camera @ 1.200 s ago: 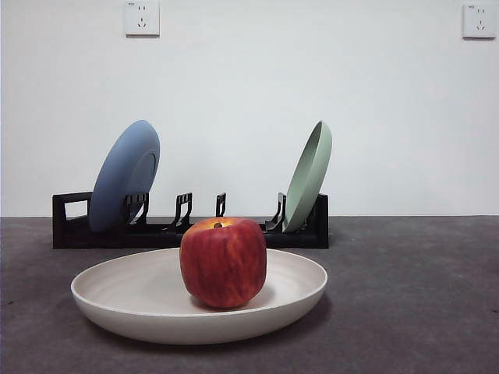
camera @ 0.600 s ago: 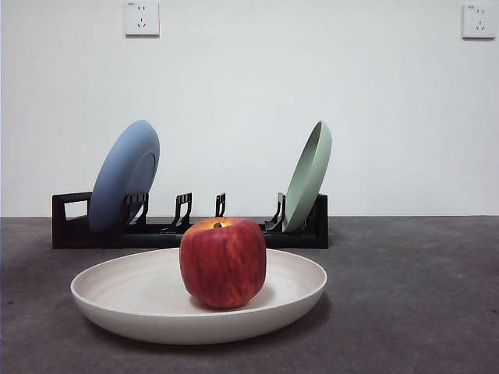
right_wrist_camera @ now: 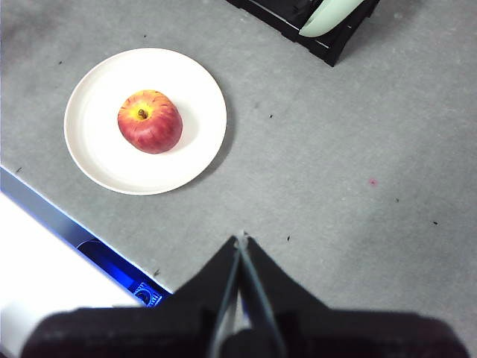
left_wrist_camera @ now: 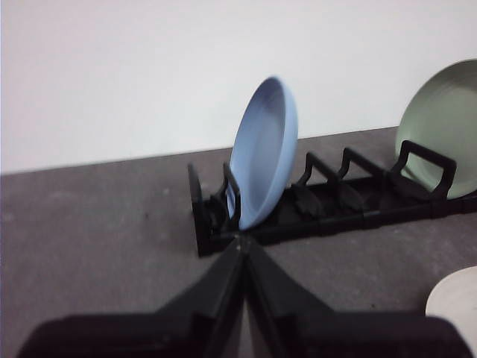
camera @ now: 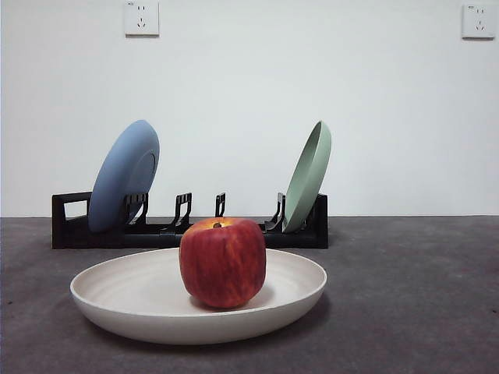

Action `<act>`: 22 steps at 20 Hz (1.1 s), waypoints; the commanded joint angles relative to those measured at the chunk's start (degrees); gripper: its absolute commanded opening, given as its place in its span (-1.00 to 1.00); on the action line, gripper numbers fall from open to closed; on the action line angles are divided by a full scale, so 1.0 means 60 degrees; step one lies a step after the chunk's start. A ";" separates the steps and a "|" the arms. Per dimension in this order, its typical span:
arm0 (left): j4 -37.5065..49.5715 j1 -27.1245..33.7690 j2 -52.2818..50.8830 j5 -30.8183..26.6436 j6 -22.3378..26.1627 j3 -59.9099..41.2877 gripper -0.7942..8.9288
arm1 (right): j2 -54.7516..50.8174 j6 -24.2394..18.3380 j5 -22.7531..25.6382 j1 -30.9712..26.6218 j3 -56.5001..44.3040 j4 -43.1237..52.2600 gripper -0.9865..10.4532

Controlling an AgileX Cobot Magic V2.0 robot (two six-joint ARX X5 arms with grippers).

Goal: Take the yellow plate from the plate rack,put the plate on the table,take the apple from the table,put the apple in the plate

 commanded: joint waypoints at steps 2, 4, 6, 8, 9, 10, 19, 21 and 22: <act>-0.0168 0.0029 -0.0401 -0.0011 -0.0412 -0.0426 -0.84 | 0.0011 0.0033 0.0040 0.0015 -0.0011 -0.0208 -0.82; -0.0557 0.0029 -0.0401 -0.0022 -0.0430 -0.0426 -0.84 | 0.0011 0.0033 0.0040 0.0015 -0.0011 -0.0211 -0.82; -0.1024 0.0029 -0.0401 -0.0018 -0.0433 -0.0426 -0.84 | 0.0011 0.0033 0.0040 0.0015 -0.0011 -0.0211 -0.82; -0.1282 0.0029 -0.0401 0.0058 -0.0546 -0.0404 -0.84 | 0.0011 0.0033 0.0040 0.0015 -0.0011 -0.0208 -0.82; -0.1231 0.0033 -0.0401 0.0200 -0.0539 -0.0404 -0.84 | 0.0011 0.0033 0.0040 0.0015 -0.0011 -0.0211 -0.82; -0.1235 0.0040 -0.0397 0.0168 -0.0539 -0.0404 -0.84 | 0.0011 0.0033 0.0040 0.0015 -0.0011 -0.0208 -0.82; -0.1264 0.0040 -0.0113 0.0164 -0.0539 -0.0404 -0.84 | 0.0011 0.0033 0.0040 0.0015 -0.0011 -0.0211 -0.82; -0.1264 0.0040 -0.0076 0.0164 -0.0539 -0.0404 -0.84 | 0.0011 0.0033 0.0040 0.0015 -0.0011 -0.0208 -0.82; -0.1264 0.0040 -0.0058 0.0168 -0.0539 -0.0404 -0.84 | 0.0011 0.0033 0.0040 0.0015 -0.0011 -0.0208 -0.82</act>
